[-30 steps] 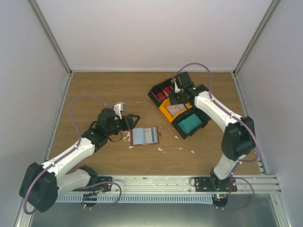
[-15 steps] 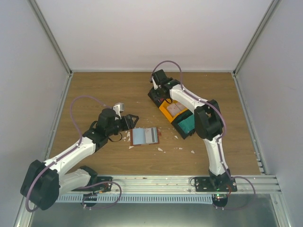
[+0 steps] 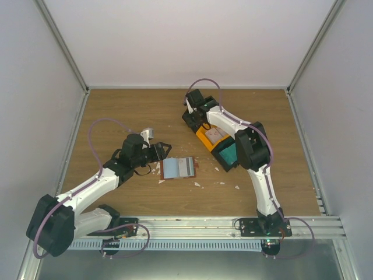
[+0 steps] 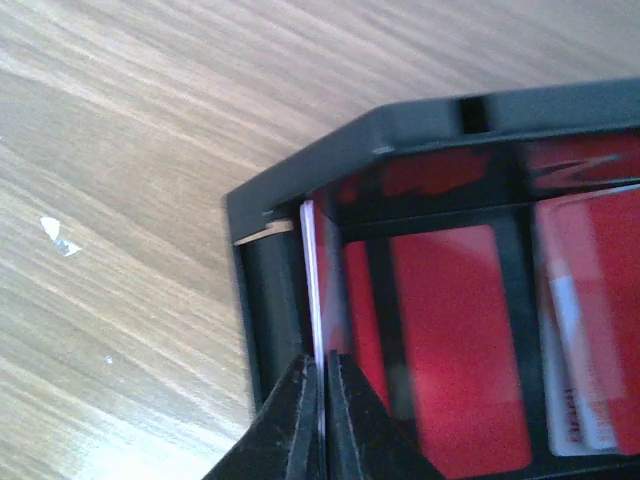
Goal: Put the credit cards into the card holder
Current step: Pick up the credit card from the storage box.
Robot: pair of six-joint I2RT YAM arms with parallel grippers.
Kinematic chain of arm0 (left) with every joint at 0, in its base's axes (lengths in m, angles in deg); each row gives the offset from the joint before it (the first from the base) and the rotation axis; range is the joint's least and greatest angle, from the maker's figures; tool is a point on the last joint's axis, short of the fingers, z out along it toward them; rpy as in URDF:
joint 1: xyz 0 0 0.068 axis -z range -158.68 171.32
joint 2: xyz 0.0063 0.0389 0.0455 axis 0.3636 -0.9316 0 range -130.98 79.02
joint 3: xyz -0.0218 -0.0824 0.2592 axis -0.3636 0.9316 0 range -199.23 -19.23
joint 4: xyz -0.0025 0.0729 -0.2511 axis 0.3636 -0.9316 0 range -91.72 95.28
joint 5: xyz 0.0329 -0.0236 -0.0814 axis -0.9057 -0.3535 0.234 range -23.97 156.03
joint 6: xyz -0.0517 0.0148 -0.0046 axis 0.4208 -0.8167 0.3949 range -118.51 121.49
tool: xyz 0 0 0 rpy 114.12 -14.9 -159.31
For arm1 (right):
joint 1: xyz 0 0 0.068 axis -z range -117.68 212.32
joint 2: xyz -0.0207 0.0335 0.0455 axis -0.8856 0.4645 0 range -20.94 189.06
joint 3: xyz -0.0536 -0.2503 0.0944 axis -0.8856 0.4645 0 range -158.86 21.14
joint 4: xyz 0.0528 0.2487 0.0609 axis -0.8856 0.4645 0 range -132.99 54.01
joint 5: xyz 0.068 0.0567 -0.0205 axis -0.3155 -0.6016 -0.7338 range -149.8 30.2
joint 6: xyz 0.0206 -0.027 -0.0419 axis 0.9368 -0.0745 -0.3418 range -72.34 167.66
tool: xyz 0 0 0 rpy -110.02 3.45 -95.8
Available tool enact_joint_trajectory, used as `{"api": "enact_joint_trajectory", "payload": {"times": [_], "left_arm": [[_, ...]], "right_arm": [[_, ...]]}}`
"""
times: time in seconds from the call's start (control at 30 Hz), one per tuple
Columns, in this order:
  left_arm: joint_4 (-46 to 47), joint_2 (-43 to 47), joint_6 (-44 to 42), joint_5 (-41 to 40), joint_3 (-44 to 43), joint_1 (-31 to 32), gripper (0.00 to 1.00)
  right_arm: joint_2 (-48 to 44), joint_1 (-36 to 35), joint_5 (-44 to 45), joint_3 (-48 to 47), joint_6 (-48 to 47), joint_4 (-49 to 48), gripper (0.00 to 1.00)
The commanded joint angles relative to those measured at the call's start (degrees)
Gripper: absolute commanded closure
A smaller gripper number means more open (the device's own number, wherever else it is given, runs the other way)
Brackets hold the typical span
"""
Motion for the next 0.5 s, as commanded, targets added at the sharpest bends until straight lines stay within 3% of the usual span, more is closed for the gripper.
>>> {"api": "enact_joint_trajectory", "payload": {"times": [0.0,0.47], "left_arm": [[1.29,0.53,-0.1,-0.02,0.74,-0.45,0.4],[2.29,0.47,-0.26,2.5,0.39,-0.81,0.38]], "right_arm": [[-1.67,-0.46,-1.36,-0.53,0.62,-0.8,0.98],[-10.95,-0.59,2.53,3.0,0.65,-4.44,0.99]]}}
